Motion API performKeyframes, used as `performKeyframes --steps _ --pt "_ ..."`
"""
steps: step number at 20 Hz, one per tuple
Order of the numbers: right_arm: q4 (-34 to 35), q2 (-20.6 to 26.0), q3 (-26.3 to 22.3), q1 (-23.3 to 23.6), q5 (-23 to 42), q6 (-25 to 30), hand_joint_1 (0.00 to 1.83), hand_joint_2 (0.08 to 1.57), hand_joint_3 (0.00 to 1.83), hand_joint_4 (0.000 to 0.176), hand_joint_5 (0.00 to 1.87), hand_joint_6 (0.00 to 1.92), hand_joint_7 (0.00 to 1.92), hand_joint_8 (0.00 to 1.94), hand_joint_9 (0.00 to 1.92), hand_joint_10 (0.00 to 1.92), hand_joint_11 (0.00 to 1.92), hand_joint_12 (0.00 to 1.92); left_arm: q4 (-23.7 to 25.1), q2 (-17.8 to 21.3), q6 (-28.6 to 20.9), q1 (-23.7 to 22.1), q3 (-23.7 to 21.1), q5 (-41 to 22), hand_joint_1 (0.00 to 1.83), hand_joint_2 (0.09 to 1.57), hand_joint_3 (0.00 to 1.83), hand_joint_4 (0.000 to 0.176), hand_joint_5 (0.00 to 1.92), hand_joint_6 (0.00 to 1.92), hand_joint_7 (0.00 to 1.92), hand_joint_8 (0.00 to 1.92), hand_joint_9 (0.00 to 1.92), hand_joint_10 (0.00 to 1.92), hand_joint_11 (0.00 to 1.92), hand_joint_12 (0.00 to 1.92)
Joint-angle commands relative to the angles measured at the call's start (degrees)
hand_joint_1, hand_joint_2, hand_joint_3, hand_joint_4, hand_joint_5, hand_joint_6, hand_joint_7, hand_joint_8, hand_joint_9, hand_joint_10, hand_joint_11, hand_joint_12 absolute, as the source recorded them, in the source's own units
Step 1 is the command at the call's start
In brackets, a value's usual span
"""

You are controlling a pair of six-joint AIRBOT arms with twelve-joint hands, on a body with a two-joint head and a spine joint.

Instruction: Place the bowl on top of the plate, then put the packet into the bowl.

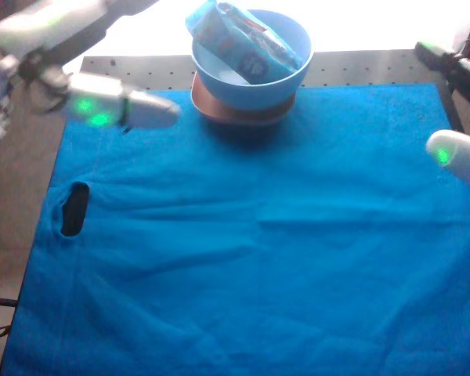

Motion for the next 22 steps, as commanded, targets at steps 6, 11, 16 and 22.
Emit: performKeyframes --steps 6,11,16,22 --pt "1.19 4.32 -2.37 -2.62 11.38 0.28 0.30 1.31 0.00 0.134 0.00 0.00 0.00 0.00 0.00 0.00 0.00 0.00 -16.38 6.64 -0.34 21.41 -11.52 -30.90 0.84 0.81 0.00 0.176 0.00 0.00 0.00 0.00 0.00 0.00 0.00 0.00" --pt "3.05 6.14 -4.65 -7.03 11.68 0.27 0.26 1.18 0.00 0.176 0.00 0.00 0.00 0.00 0.00 0.00 0.00 0.00 -24.29 5.41 -3.73 33.40 -16.54 -44.46 0.72 0.81 0.00 0.080 0.00 0.00 0.00 0.00 0.00 0.00 0.00 0.00" --pt "5.77 5.37 -5.74 -9.50 12.65 0.25 0.06 1.20 0.01 0.145 0.00 0.00 0.00 0.00 0.00 0.00 0.00 0.00 -24.70 3.66 -5.31 35.91 -18.20 -47.49 0.65 0.84 0.01 0.111 0.00 0.00 0.00 0.00 0.00 0.00 0.03 0.01" --pt "6.85 5.36 -5.78 -9.73 16.40 0.25 0.07 1.21 0.01 0.152 0.00 0.00 0.00 0.00 0.00 0.00 0.00 0.00 -25.24 4.40 -5.56 36.48 -18.27 -51.91 0.61 0.87 0.01 0.142 0.00 0.00 0.00 0.00 0.00 0.00 0.04 0.02"
